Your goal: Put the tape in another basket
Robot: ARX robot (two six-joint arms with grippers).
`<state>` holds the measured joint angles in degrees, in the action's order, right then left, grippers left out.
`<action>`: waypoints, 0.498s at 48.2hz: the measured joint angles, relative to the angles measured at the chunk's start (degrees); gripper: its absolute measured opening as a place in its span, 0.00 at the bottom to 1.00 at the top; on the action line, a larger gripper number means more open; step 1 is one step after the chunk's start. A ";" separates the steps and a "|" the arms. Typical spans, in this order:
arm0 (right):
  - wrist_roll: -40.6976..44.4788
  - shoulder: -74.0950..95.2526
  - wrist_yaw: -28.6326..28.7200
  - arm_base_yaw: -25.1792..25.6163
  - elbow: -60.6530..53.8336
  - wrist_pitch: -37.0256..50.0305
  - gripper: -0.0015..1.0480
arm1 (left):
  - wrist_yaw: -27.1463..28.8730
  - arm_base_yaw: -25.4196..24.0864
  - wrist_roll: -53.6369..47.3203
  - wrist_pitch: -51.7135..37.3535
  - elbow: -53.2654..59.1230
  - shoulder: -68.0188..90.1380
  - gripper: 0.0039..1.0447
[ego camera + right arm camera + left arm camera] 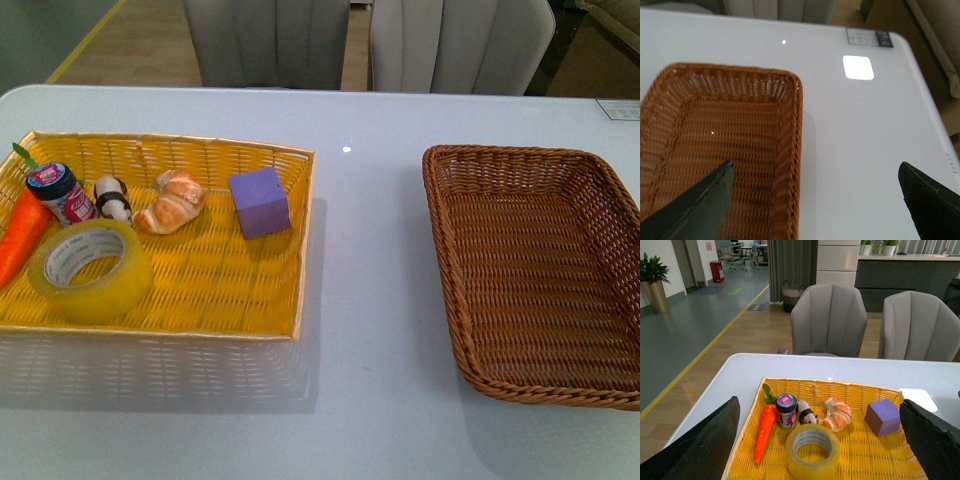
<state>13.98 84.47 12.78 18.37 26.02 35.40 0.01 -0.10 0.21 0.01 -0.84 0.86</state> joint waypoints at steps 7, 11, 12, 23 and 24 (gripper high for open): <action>1.92 15.41 -0.07 -1.05 7.93 -0.72 0.91 | 0.00 0.00 0.00 0.00 0.00 0.00 0.92; 0.63 22.53 1.05 -1.77 14.12 -4.46 0.91 | 0.00 0.00 0.00 0.00 0.00 0.00 0.92; 0.26 24.39 1.09 -2.01 15.82 -5.22 0.91 | 0.00 0.00 0.00 0.00 0.00 0.00 0.92; -1.20 36.57 -1.07 -3.48 26.64 -7.98 0.91 | 0.00 0.00 0.00 0.00 0.00 0.00 0.92; -1.22 37.22 -1.09 -3.54 27.23 -8.28 0.91 | 0.00 0.00 0.00 0.00 0.00 0.00 0.92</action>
<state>12.75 121.69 11.68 14.83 53.25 27.11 0.01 -0.10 0.21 0.01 -0.84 0.86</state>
